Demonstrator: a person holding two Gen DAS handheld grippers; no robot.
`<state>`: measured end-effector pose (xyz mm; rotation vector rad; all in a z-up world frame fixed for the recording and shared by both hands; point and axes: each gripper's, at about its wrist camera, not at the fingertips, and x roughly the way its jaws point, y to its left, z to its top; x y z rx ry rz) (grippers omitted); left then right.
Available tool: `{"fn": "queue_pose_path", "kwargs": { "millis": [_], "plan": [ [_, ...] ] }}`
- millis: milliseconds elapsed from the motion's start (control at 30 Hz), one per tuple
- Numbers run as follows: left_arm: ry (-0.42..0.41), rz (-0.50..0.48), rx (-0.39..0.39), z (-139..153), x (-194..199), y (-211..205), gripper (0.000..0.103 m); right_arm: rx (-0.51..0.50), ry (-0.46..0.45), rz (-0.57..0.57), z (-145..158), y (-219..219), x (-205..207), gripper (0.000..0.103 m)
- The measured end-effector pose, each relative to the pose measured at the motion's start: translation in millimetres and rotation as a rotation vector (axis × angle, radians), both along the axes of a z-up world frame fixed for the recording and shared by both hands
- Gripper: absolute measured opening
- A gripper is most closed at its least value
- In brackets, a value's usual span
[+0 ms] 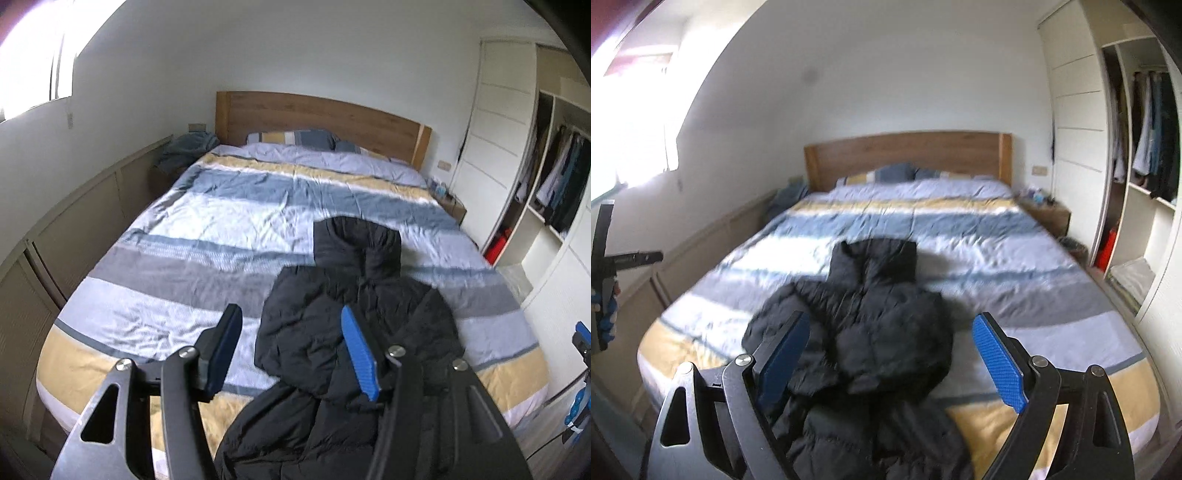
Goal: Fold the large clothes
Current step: 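Release the jacket and reposition both tools over the folded bundle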
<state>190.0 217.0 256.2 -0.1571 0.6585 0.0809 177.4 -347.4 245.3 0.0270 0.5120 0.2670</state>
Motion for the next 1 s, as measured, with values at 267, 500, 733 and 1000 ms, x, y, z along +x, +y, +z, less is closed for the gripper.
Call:
{"fn": "queue_pose_path", "kwargs": {
  "millis": [267, 500, 733, 1000],
  "plan": [
    [-0.016, 0.057, 0.018, 42.8, 59.2, 16.7, 0.054, 0.022, -0.06, -0.046, 45.4, -27.1, 57.0, 0.089],
    [0.026, 0.068, 0.032, 33.4, 137.0, 29.1, 0.054, -0.011, -0.015, -0.07, 36.6, -32.2, 138.5, 0.089],
    [0.089, 0.015, -0.043, -5.6, 241.6, 34.4, 0.054, 0.008, 0.063, -0.08, 2.8, -31.5, 247.0, 0.089],
    [0.179, -0.039, -0.085, -87.3, 372.4, 18.2, 0.055, 0.082, 0.187, -0.062, -74.0, -15.7, 384.6, 0.09]
  ]
}}
